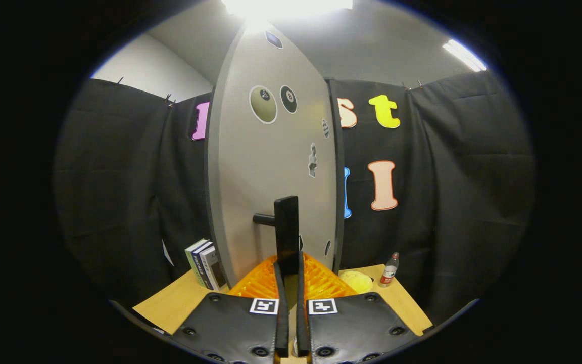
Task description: Open the shoe cabinet door, grab the shoes and put them into the shoe cabinet, then close the shoe cabinet door.
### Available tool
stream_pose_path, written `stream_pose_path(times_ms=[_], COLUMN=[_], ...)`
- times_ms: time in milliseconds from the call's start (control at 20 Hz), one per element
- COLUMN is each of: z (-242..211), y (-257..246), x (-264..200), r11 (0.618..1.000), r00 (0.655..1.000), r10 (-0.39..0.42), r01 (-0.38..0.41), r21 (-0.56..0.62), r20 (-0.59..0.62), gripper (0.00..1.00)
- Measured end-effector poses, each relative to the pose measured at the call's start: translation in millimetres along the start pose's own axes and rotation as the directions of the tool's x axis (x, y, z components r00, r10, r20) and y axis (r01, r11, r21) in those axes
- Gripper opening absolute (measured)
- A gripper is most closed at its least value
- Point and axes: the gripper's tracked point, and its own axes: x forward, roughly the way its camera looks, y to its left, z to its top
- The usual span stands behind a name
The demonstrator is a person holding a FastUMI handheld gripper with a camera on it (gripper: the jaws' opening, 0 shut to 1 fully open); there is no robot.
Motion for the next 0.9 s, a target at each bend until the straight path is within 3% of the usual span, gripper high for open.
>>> stream_pose_path(times_ms=[250,900], z=[1.9,1.9], y=[-46.1,-150.5], x=[-11.0,-24.4], r11=[0.998,0.984], r00=[0.998,0.984], r10=[-0.063,-0.176], r01=[0.063,0.176], r21=[-0.02,-0.007], r20=[0.002,0.017], gripper=[0.02,0.02])
